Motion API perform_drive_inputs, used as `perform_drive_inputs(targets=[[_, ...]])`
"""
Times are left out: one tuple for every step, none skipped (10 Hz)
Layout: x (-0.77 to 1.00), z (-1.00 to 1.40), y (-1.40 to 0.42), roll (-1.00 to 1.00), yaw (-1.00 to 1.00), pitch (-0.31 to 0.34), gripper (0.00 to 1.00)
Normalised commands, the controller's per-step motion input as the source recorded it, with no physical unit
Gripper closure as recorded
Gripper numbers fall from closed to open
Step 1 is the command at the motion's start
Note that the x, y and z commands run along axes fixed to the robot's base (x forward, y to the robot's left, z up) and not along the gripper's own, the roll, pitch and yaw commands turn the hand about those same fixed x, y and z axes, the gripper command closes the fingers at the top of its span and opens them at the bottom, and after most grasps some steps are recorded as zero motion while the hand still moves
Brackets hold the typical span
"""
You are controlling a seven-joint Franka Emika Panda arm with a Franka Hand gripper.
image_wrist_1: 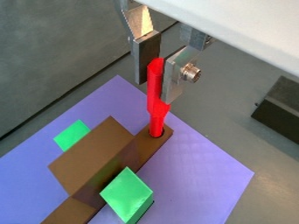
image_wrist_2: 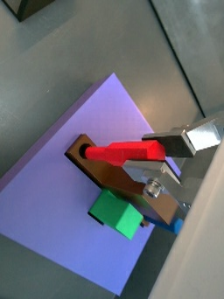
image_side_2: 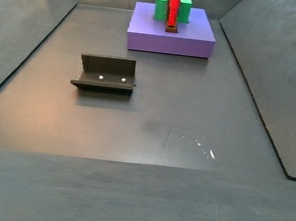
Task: Pick up the red object. Move up. Place the red object on the fixture. Regrasp the red object. Move to above the board. Insert the red object.
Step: Insert the red object.
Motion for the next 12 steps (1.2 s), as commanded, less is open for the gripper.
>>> perform_drive_inputs(targets=[[-0.13, -0.11, 0.00, 0.04, 0.00, 0.000, 1.00], [-0.11, -0.06, 0.00, 0.05, 0.00, 0.000, 1.00], [0.05, -0.13, 0.00, 0.06, 0.03, 0.000, 1.00], [0.27, -0.15, 0.01, 0.08, 0.12, 0.000, 1.00], [0.27, -0.13, 0.06, 0.09, 0.17, 0.000, 1.00], [0.25, -0.12, 0.07, 0.10, 0.18, 0.000, 1.00], [0.03, -0.15, 0.00, 0.09, 0.10, 0.000, 1.00], [0.00, -0.20, 0.00, 0.18, 0.05, 0.000, 1.00], [-0.15, -0.15, 0.00, 0.26, 0.00, 0.000, 1.00], [-0.08, -0.09, 0.00, 0.33, 0.00, 0.000, 1.00], [0.00, -0.06, 0.00, 0.36, 0.00, 0.027, 1.00], [0.00, -0.02, 0.00, 0.42, 0.00, 0.043, 1.00]])
